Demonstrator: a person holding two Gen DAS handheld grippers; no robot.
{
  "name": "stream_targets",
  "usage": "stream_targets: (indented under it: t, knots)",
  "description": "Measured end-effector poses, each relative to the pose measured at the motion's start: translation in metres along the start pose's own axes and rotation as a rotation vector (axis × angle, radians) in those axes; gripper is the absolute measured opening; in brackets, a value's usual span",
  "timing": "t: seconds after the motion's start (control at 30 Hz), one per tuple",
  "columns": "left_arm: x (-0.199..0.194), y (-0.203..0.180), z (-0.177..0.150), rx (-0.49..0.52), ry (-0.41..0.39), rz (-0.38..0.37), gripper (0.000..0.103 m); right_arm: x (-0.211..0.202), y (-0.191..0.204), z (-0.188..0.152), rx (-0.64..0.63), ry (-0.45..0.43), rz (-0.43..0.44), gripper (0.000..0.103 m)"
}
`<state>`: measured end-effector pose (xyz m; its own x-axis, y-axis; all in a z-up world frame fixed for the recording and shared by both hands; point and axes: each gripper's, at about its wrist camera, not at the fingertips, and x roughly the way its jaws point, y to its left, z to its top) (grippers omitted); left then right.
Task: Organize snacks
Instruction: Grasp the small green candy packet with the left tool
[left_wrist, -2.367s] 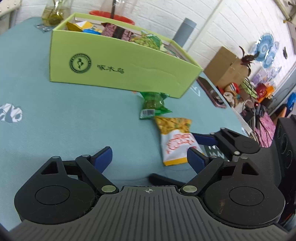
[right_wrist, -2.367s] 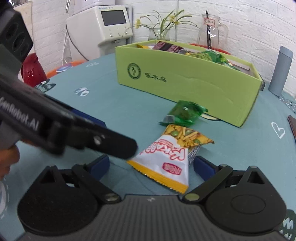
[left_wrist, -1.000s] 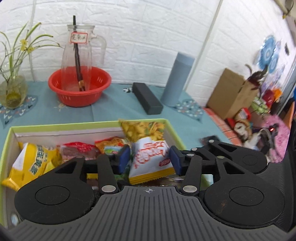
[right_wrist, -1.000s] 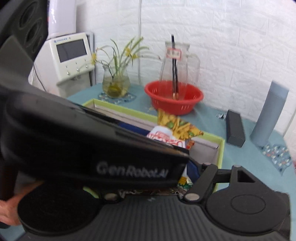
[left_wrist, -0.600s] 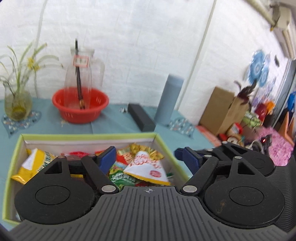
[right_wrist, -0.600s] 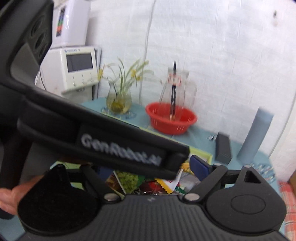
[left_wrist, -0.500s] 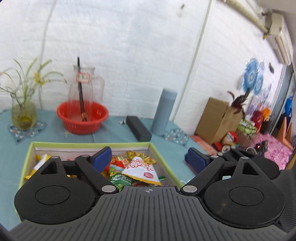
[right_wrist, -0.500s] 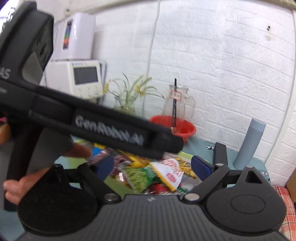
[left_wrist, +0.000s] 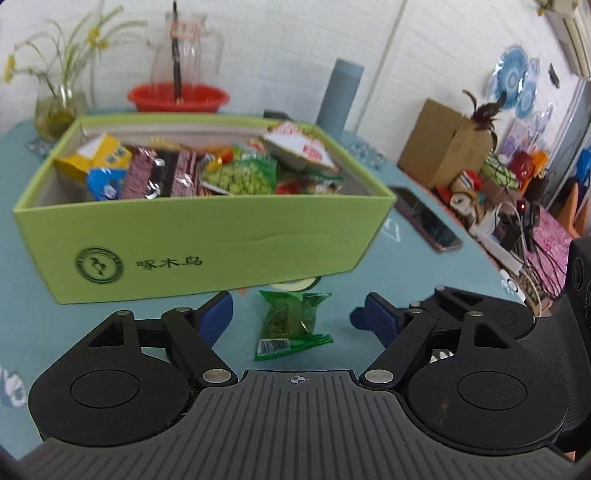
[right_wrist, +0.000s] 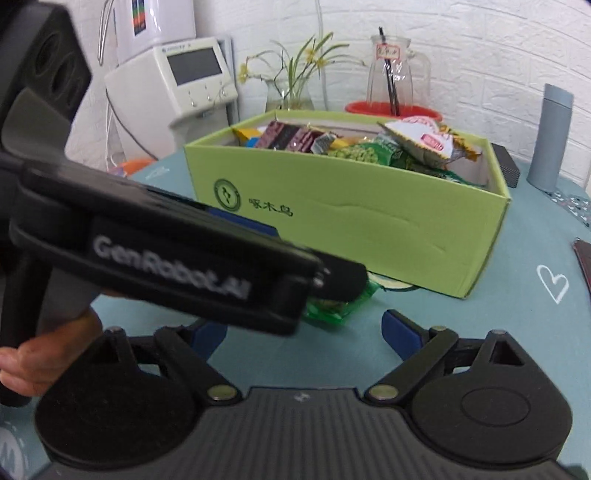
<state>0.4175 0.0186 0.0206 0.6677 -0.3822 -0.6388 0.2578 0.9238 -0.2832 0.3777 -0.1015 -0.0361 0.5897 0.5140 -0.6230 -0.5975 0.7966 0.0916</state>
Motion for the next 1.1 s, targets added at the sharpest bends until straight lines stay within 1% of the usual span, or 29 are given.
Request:
stream_targets:
  t: [0.03,0.07,0.13,0.17,0.23,0.27,0.33,0.47,0.67,0.77,0.83,0.87,0.9,1.0,1.1]
  knots:
    - [0.008,0.003,0.003,-0.009,0.016,-0.005,0.059,0.007,-0.001,0.002,-0.003,0.011,0.004,0.094]
    - [0.016,0.006,0.005,-0.013,0.033,-0.012,0.054,0.013,-0.003,0.005,-0.01,0.02,0.018,0.094]
    - [0.031,0.01,0.007,-0.005,0.087,-0.034,0.042,0.026,-0.006,0.009,-0.013,0.038,0.046,0.093]
    - [0.036,0.012,0.005,-0.008,0.113,-0.04,0.024,0.026,-0.005,0.01,-0.026,0.032,0.052,0.094]
    - [0.033,0.013,-0.002,0.012,0.111,-0.05,0.017,0.025,-0.004,0.009,-0.026,0.033,0.082,0.094]
    - [0.03,0.012,-0.005,0.019,0.119,-0.06,0.01,0.023,-0.003,0.007,-0.013,0.035,0.101,0.094]
    - [0.019,0.009,-0.015,0.029,0.129,-0.056,0.01,0.014,0.003,0.001,0.0,0.042,0.13,0.094]
    - [-0.014,-0.003,-0.048,0.045,0.122,-0.044,0.01,-0.012,0.037,-0.022,-0.033,0.043,0.133,0.094]
    - [-0.072,-0.021,-0.109,0.049,0.081,-0.001,0.01,-0.05,0.093,-0.062,-0.073,0.012,0.134,0.094]
    - [-0.089,-0.022,-0.127,0.046,0.061,0.015,0.013,-0.058,0.11,-0.073,-0.084,-0.001,0.136,0.094]
    - [-0.095,-0.018,-0.129,0.025,0.059,0.021,0.03,-0.061,0.113,-0.073,-0.078,0.002,0.126,0.094]
    - [-0.099,-0.015,-0.128,0.004,0.052,0.022,0.048,-0.064,0.112,-0.073,-0.065,-0.002,0.112,0.094]
    - [-0.106,-0.009,-0.129,-0.013,0.031,0.01,0.054,-0.066,0.111,-0.072,-0.05,-0.015,0.096,0.094]
    - [-0.116,-0.005,-0.124,-0.01,-0.007,-0.003,0.056,-0.073,0.107,-0.076,0.007,-0.043,0.048,0.094]
    - [-0.111,-0.004,-0.123,-0.005,0.009,-0.018,0.056,-0.071,0.108,-0.077,0.025,-0.043,0.033,0.094]
